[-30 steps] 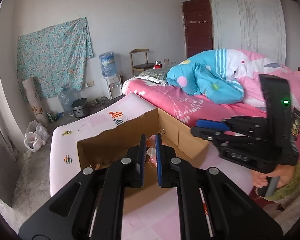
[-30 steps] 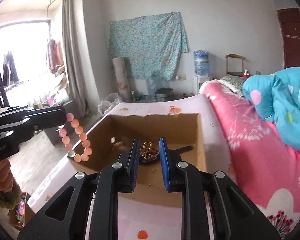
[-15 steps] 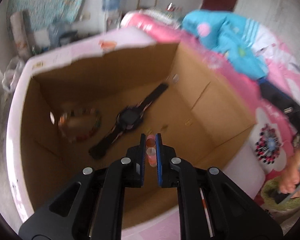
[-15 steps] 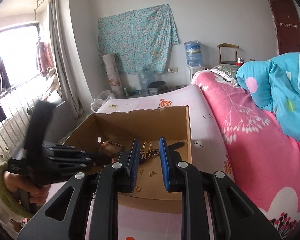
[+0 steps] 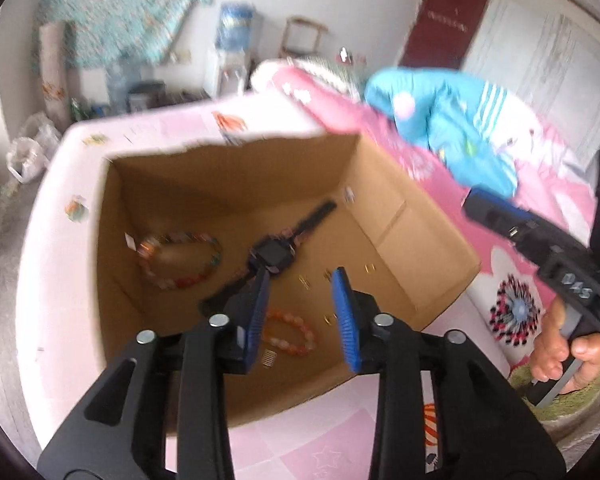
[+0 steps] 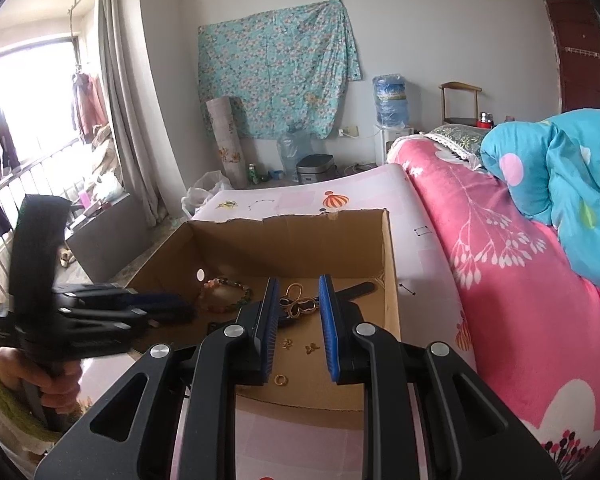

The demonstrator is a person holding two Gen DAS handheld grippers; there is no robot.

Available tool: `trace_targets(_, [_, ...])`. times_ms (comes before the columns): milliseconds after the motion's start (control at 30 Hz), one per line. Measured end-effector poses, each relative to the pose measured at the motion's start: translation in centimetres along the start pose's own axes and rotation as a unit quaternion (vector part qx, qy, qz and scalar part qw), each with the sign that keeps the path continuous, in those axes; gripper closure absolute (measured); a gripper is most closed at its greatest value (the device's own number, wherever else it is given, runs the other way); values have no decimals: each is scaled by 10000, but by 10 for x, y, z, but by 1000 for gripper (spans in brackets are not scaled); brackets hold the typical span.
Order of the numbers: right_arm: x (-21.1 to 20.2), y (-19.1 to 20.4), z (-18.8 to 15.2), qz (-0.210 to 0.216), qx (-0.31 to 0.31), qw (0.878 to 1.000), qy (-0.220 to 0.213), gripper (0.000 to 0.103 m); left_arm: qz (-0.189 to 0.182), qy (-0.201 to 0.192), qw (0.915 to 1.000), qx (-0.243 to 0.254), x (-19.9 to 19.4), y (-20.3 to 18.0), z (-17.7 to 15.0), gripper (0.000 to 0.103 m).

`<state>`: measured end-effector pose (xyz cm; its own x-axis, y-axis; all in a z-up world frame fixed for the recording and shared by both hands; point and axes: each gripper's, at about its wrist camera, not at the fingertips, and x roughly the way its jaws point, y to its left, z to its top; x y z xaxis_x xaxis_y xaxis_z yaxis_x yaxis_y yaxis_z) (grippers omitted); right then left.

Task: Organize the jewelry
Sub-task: 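Carry the peach bracelet and butterfly charm into the box with both grippers, then open both grippers to drop the items and lift them out of the box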

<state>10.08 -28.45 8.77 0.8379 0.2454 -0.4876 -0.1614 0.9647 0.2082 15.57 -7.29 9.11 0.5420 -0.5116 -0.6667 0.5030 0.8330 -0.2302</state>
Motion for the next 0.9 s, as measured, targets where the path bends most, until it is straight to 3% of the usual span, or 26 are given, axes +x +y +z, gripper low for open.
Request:
trace_targets(300, [43,-4,14,534,223,9944,884,83,633,-762,9949,-208,-66,19,-19,50])
trace_targets(600, [99,20,24,1119,357,9777,1742,83,983,-771,9899,-677,-82,55,-52,46])
trace_targets(700, [113,16,26,992,455,9757,1899,83,1006,-751,9890,-785,-83,62,-60,46])
trace_targets(900, [144,-5,26,201,353,9709,2358,83,970,-700,9890,-870,-79,69,-69,46])
